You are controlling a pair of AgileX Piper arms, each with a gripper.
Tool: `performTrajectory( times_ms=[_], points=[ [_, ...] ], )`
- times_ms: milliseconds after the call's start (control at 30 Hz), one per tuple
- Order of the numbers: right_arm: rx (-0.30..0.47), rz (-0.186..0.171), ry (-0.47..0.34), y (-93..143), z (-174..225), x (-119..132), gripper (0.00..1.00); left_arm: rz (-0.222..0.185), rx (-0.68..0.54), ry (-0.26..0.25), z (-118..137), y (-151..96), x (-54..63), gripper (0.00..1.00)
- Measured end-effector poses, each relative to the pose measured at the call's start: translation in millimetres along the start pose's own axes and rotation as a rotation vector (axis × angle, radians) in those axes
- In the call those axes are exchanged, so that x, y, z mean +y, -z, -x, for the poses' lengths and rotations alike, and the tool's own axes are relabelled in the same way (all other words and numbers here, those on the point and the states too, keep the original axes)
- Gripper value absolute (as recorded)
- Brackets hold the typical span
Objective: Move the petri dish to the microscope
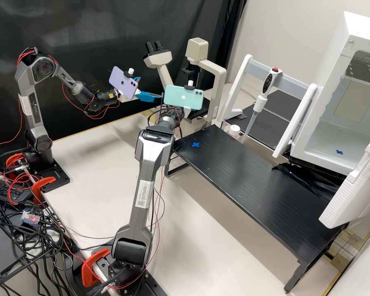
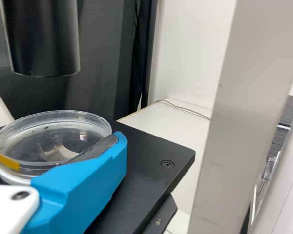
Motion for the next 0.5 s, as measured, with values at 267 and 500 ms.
performTrajectory(
  times_ms=[267, 500],
  points=[
    [0.048, -0.015, -0.006, -6, 0, -8, 1.00, 0.000, 0.000, 0.000, 0, 0, 0.0, 1.00],
    [0.137, -0.021, 0.022, -11, 32, -18, 1.00, 0.000, 0.000, 0.000, 0, 0, 0.0, 1.00]
  ],
)
